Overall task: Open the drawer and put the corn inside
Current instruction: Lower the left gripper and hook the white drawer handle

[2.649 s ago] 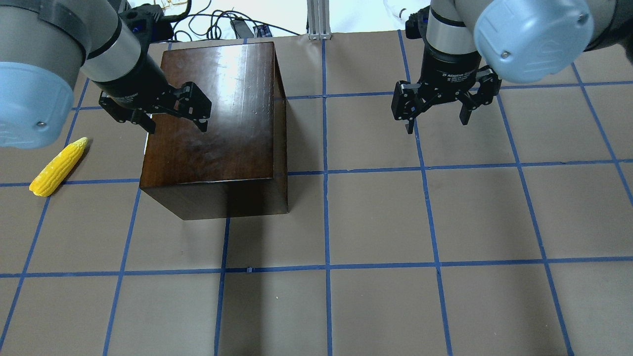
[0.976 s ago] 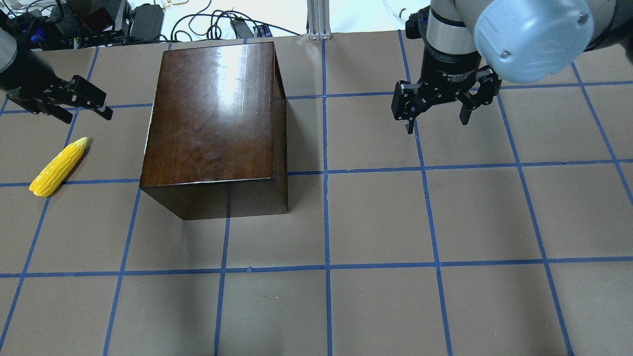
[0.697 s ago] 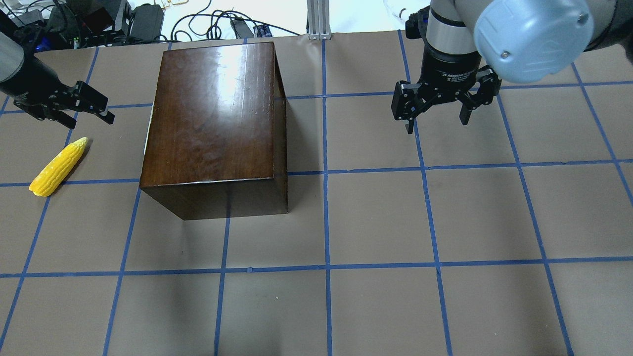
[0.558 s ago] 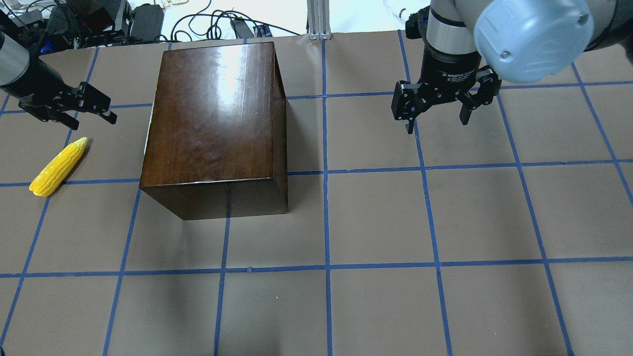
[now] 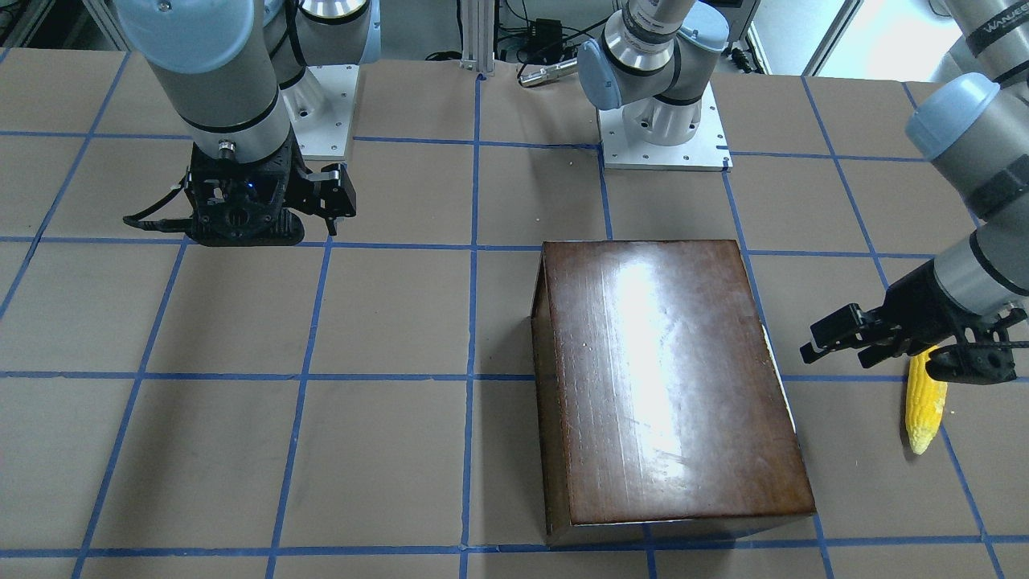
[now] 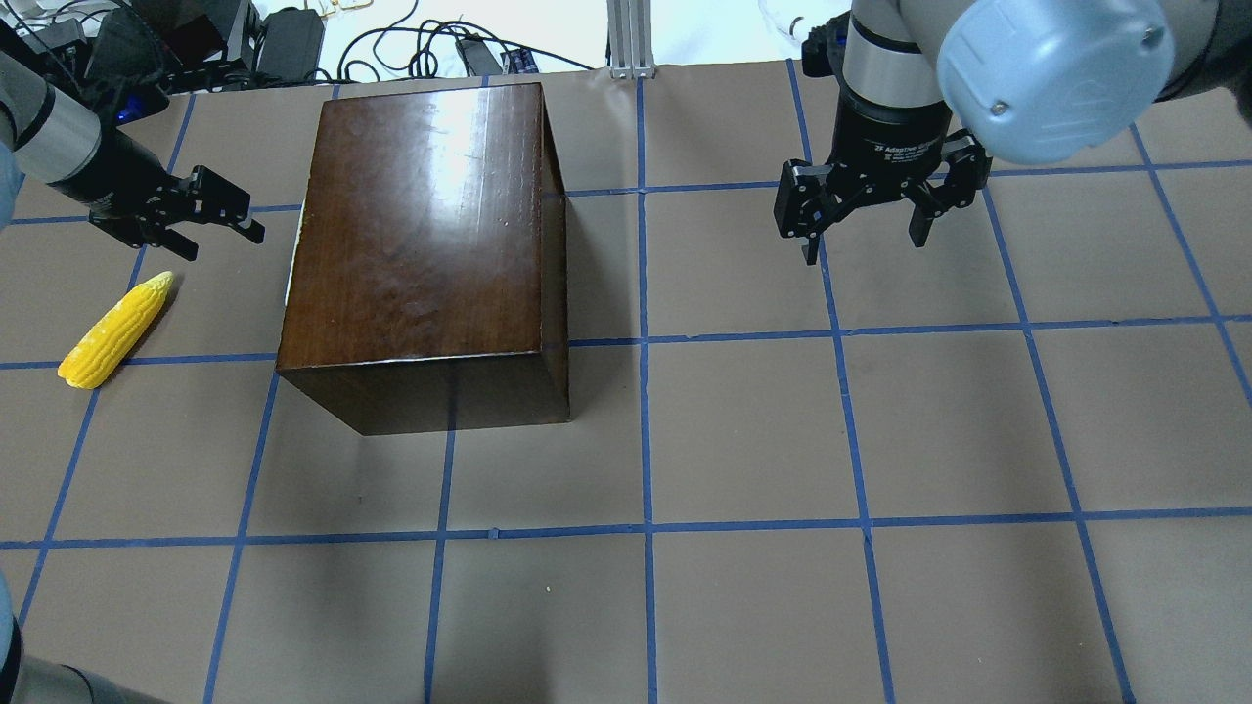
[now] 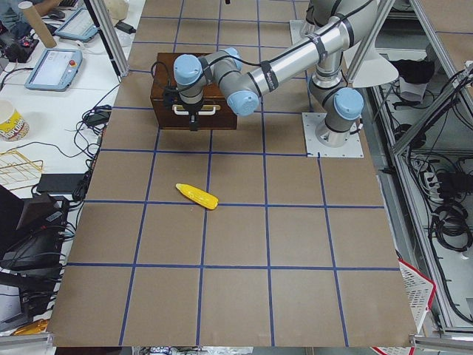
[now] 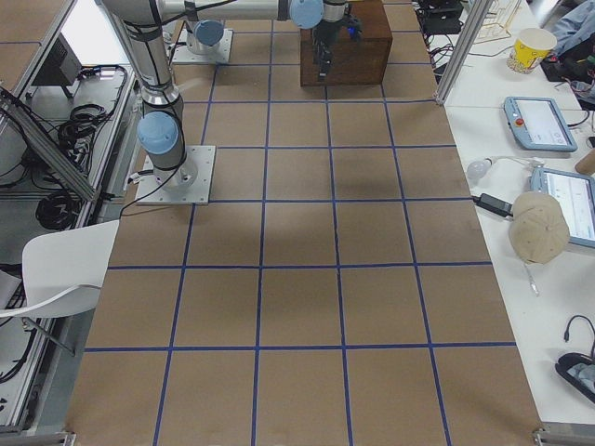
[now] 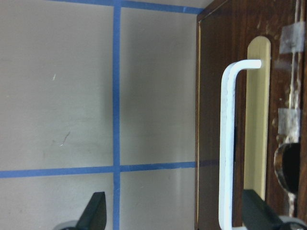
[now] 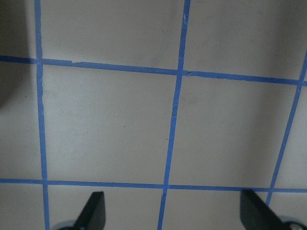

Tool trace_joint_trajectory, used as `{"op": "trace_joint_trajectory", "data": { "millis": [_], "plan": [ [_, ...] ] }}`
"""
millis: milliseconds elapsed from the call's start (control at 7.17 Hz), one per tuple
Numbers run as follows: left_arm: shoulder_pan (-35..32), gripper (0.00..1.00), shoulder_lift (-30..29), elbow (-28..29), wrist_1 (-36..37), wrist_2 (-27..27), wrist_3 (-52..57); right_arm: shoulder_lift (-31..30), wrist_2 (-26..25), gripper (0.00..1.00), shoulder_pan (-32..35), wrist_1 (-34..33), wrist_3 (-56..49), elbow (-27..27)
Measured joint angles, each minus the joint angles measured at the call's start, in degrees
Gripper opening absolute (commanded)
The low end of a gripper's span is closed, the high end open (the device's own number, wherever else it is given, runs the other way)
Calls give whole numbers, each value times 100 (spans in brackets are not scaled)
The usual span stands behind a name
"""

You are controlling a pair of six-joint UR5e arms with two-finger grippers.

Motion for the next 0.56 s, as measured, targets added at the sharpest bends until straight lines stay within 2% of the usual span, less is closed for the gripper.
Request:
{"op": "trace_joint_trajectory", "data": {
  "millis": [139, 558],
  "plan": [
    [0, 98, -81, 0, 5, -33, -16, 0, 2, 100, 0, 0, 0, 0],
    [-5, 100, -225, 1, -35, -206, -183, 0, -1, 100, 0, 0, 0, 0]
  ]
}}
